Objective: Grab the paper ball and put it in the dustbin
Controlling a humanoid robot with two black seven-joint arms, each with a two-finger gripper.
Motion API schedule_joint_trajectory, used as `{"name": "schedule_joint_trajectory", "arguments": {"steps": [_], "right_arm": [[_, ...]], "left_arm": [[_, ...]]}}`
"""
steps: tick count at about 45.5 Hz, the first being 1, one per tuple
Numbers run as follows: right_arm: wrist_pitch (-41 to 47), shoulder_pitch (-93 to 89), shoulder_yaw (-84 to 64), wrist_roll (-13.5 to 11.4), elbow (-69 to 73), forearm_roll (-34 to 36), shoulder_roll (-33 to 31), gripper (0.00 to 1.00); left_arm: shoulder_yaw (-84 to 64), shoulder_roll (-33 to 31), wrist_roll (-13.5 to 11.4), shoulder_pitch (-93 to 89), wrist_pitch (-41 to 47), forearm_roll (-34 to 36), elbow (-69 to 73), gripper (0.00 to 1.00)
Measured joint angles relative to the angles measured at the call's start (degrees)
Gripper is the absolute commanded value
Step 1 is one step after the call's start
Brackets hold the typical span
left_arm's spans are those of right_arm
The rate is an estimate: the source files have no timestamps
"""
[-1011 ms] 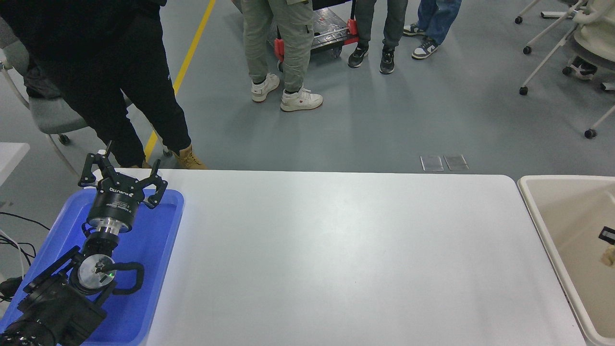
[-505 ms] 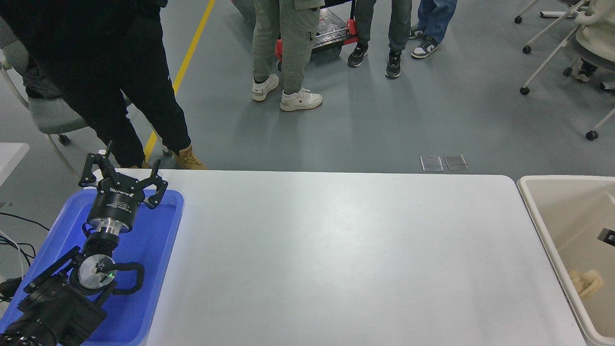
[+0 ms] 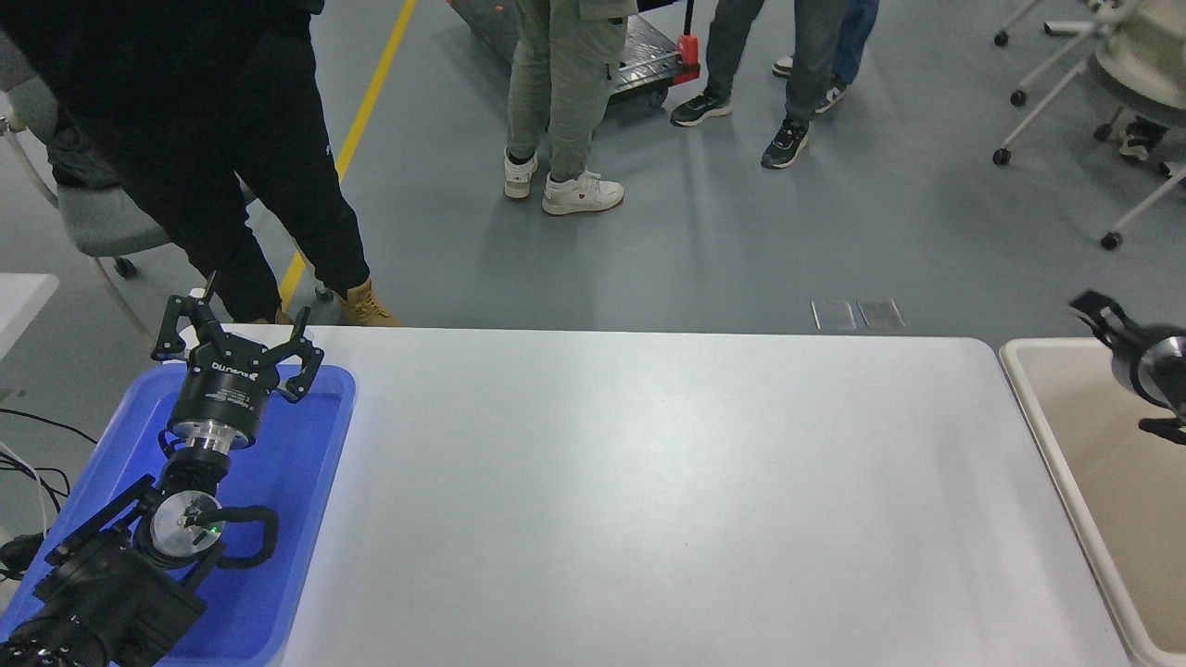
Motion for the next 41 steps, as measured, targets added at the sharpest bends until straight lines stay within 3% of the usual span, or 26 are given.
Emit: {"name": "schedule_joint_trajectory", "arguments": {"steps": [11,28,41], "right_arm": [[0.0,1.1,14.0,2.1,4.7,0.0,0.7,1.00],[-0.2,-6.1,44.4,13.8,16.2,0.0,5.8,1.00],[-0.3,-11.8,58.1,18.4,19.4,0.0,11.4,1.00]], "left_arm": [[0.0,0.0,0.0,0.0,0.0,0.0,0.0,1.00],[0.0,0.0,0.0,0.0,0.0,0.0,0.0,1.00],[0.0,0.0,0.0,0.0,0.0,0.0,0.0,1.00]]}}
